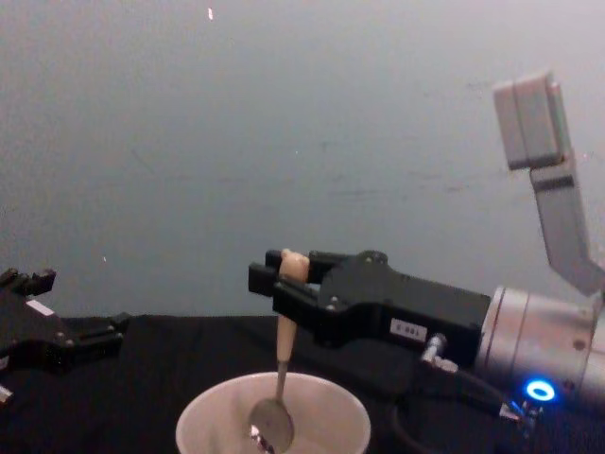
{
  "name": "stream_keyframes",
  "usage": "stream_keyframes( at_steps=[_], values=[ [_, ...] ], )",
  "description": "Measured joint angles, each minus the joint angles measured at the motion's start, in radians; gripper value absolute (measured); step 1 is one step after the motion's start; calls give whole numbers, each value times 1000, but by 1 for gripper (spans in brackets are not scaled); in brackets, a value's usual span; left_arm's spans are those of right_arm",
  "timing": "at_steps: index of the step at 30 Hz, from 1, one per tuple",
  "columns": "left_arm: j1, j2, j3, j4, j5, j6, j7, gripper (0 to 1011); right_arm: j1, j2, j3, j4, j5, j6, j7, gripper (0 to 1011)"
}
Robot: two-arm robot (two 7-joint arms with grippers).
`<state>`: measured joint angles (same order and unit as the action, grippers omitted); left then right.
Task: Pick up the stirring spoon with one hand, stir inside the cup, then place it back in its original position.
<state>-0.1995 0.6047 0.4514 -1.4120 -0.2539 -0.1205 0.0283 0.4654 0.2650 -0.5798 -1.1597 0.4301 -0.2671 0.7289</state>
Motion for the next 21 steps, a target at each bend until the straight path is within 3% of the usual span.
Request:
stream_keyframes(
  at_steps=[14,21],
  values=[
    [0,0,0,0,0,0,0,1001,-24,53,45,-157,56,4,4,212],
    [0,0,0,0,0,0,0,1001,-52,106,92,-266,77,27,-45,212]
  ],
)
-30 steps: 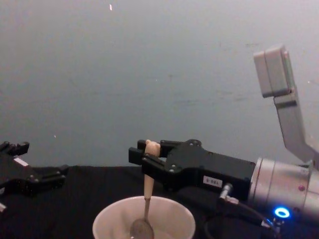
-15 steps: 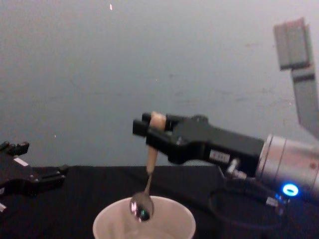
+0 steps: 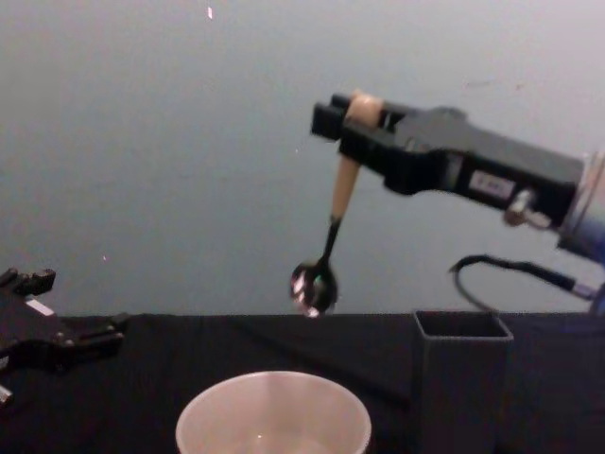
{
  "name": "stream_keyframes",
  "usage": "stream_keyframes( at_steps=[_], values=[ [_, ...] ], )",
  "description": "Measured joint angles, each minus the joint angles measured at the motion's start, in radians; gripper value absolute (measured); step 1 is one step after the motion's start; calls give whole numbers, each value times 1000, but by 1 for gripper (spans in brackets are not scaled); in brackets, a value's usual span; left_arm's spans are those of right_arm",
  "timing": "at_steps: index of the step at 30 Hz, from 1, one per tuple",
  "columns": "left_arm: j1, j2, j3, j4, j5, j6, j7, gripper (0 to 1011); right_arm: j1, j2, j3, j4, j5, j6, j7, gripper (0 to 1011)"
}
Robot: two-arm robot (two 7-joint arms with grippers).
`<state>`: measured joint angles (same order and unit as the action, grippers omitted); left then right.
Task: Pick up the stirring spoon with one hand, stir inside the cup, then place it back in its original position.
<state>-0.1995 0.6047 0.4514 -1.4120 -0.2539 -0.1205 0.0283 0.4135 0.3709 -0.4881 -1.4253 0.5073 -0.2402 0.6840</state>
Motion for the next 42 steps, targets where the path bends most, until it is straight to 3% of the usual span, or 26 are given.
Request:
stream_keyframes(
  at_steps=[14,20,28,42],
  values=[
    [0,0,0,0,0,0,0,1001,-133,114,101,-197,12,69,-114,212],
    [0,0,0,0,0,0,0,1001,-180,141,130,-228,0,93,-153,212],
    [0,0,0,0,0,0,0,1001,-209,147,159,-239,-13,104,-179,212],
    [0,0,0,0,0,0,0,1001,-213,108,154,-182,-52,112,-198,212]
  ],
)
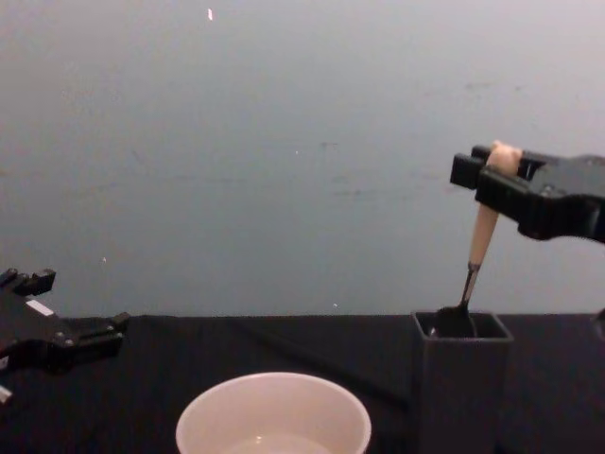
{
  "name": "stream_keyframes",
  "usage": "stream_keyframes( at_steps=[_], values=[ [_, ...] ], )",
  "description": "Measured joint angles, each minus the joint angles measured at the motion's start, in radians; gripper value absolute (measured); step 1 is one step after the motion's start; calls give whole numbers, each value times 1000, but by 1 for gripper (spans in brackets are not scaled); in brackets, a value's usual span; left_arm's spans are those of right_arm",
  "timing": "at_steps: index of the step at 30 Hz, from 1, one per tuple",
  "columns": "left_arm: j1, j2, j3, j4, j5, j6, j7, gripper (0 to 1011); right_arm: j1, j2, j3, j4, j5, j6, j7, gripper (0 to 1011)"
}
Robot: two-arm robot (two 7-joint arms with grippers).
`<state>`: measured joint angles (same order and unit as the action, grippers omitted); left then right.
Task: Pick up the stirring spoon with one hand, stir inside the cup, then place it back in its original position.
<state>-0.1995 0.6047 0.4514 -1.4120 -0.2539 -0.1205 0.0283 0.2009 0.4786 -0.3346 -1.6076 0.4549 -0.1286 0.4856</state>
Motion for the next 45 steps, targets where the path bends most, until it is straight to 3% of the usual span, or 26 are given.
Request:
stream_keyframes(
  at_steps=[22,45],
  values=[
    [0,0,0,0,0,0,0,1001,-19,-89,-4,105,-2,3,-29,212],
    [0,0,0,0,0,0,0,1001,-20,-113,-5,155,-19,28,-47,212]
  ],
)
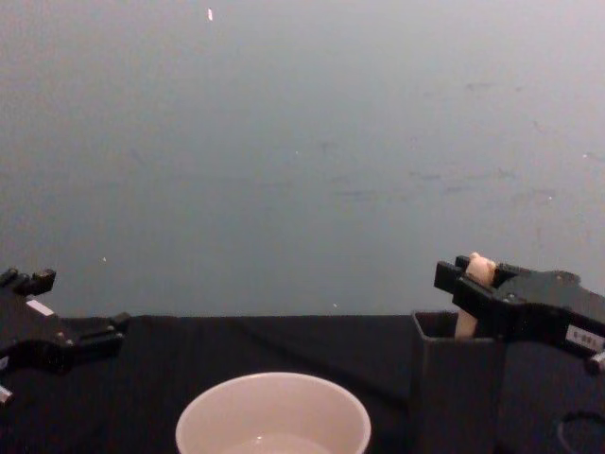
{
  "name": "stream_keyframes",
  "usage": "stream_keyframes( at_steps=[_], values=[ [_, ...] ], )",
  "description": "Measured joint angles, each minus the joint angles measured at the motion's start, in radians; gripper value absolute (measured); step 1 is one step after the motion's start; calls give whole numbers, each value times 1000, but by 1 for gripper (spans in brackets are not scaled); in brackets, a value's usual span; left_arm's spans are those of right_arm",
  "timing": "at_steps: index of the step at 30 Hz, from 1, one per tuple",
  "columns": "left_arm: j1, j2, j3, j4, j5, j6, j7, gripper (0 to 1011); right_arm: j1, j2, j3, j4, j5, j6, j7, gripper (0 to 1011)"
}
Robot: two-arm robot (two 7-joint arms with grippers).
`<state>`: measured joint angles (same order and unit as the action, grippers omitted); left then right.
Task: Pick up the stirring spoon with one hand, stir inside the cup, then place it back in its original position.
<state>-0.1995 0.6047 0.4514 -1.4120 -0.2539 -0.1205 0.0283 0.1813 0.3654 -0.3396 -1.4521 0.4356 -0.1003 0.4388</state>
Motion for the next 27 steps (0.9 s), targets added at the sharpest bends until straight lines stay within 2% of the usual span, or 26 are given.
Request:
stream_keyframes(
  at_steps=[10,14,16,17,22,23,27],
  values=[
    [0,0,0,0,0,0,0,1001,0,1,0,-1,0,0,1,215],
    [0,0,0,0,0,0,0,1001,0,1,0,-1,1,0,1,357],
    [0,0,0,0,0,0,0,1001,0,1,0,-1,1,0,1,388],
    [0,0,0,0,0,0,0,1001,0,1,0,-1,1,0,1,449],
    [0,0,0,0,0,0,0,1001,0,1,0,-2,2,0,2,594],
    [0,0,0,0,0,0,0,1001,0,1,0,-2,2,-1,2,653],
    [0,0,0,0,0,0,0,1001,0,2,0,-2,2,-1,2,758]
  ],
)
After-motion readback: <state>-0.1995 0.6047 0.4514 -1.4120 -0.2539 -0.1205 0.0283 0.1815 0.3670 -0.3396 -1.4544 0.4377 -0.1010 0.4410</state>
